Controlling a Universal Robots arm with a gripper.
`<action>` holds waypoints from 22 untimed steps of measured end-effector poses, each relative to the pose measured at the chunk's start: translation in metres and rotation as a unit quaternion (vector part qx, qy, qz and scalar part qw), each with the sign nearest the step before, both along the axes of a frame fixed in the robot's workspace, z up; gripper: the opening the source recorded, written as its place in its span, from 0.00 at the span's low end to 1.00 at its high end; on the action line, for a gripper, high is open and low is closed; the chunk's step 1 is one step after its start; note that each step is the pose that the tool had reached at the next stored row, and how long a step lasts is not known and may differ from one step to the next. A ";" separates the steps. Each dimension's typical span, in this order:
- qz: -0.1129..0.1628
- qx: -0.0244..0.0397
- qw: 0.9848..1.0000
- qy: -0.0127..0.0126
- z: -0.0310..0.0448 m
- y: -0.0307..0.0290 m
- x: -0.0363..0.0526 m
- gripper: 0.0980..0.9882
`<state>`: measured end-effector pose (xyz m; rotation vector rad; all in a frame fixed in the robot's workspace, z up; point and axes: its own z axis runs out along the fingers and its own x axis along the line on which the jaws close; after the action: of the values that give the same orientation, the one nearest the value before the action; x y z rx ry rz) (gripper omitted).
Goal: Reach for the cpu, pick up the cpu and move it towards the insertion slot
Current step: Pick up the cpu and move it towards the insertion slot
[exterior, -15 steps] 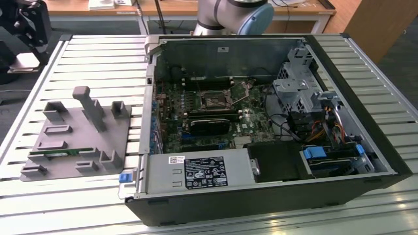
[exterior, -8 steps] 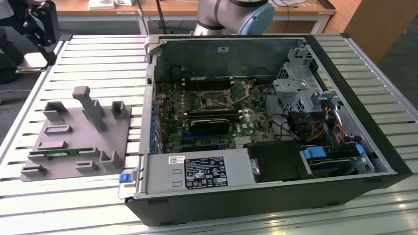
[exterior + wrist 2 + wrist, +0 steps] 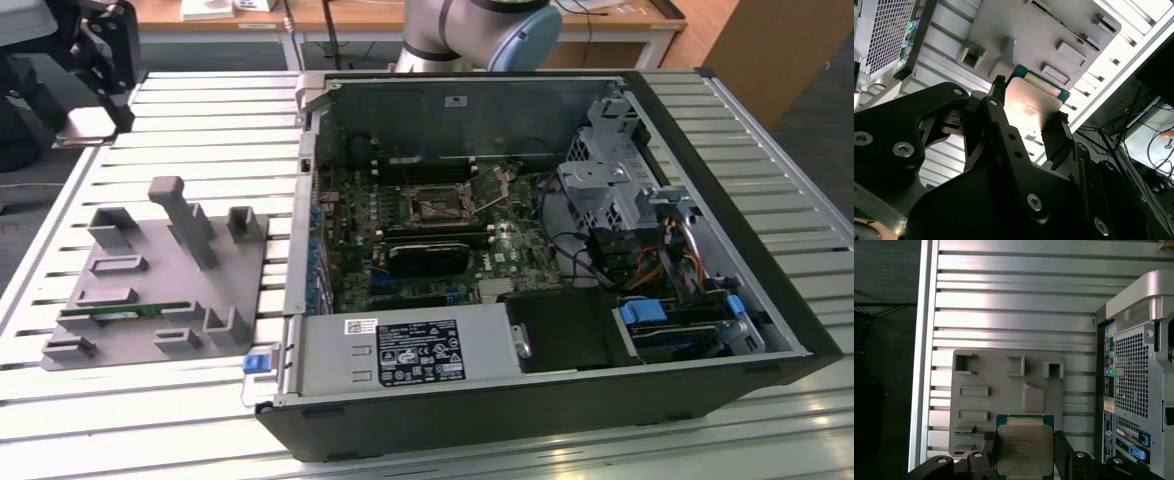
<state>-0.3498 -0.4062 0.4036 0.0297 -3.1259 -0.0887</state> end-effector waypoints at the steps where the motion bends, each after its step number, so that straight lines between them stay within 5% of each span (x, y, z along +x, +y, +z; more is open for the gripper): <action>1: 0.000 0.000 1.000 0.000 0.0000 0.0000 0.0017 0.50; 22: 0.000 0.000 1.000 0.000 0.0000 0.0000 0.0463 0.50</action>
<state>-0.3034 -0.4062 0.4036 0.0297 -3.1259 -0.0887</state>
